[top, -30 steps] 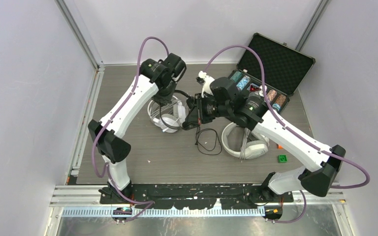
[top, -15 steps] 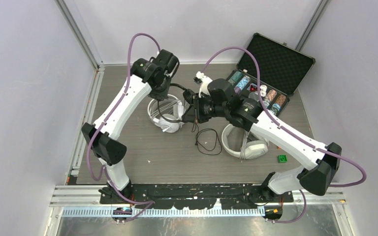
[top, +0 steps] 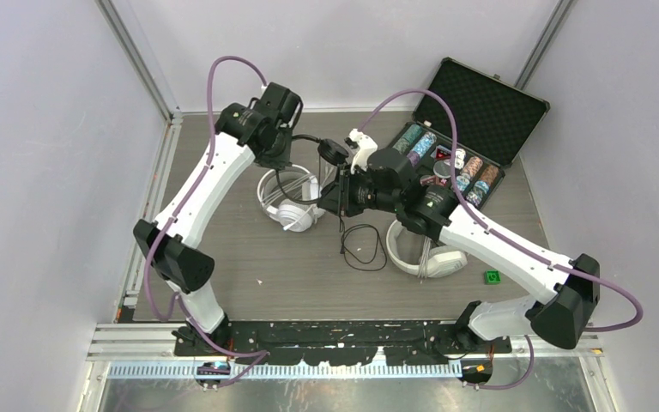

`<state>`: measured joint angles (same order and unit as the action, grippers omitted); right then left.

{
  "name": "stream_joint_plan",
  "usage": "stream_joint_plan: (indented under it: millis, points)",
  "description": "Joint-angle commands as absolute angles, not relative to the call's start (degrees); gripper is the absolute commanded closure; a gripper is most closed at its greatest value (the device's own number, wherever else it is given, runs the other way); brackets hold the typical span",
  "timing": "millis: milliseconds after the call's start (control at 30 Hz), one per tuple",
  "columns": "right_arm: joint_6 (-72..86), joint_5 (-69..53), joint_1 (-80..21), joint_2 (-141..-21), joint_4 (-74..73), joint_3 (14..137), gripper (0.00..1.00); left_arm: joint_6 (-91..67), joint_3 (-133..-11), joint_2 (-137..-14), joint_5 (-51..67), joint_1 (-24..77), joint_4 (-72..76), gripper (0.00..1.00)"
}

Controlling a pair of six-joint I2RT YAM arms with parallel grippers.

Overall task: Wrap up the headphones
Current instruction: Wrap the headphones cable around the headphones.

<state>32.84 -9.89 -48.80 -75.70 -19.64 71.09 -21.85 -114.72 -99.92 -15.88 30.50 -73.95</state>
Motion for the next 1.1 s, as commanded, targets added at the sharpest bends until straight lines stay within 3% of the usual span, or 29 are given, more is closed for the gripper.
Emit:
stream_joint_plan:
  millis: [0,200,467,600,800,967,1067]
  points:
    - [30.2,-5.1,-49.6,-72.2,-13.8,69.7,0.79,-25.1,-114.5,-95.4,-14.6,29.7,-67.1,1.0]
    - [28.0,-1.5,-49.6,-71.2,-12.0,68.2,0.72,-26.3,-112.2,-93.6,-10.5,29.3,-65.2,1.0]
    - [27.5,-0.2,-49.8,-69.6,-9.1,65.0,0.72,-28.3,-110.7,-92.1,-6.2,28.2,-63.0,1.0]
    - [26.5,-0.2,-50.0,-69.6,-9.9,64.4,0.66,-28.8,-110.5,-91.9,-4.1,27.6,-62.3,1.0]
    - [24.4,5.6,-50.1,-68.1,-6.6,61.6,0.74,-28.8,-109.1,-91.1,-3.3,27.5,-62.1,1.0]
    - [24.4,6.4,-50.1,-67.2,-5.8,60.5,0.68,-27.8,-109.0,-90.1,-6.2,27.3,-62.8,1.0]
    - [24.6,6.8,-50.1,-67.5,-5.1,60.1,0.71,-26.9,-108.4,-89.6,-6.3,27.3,-62.7,1.0]
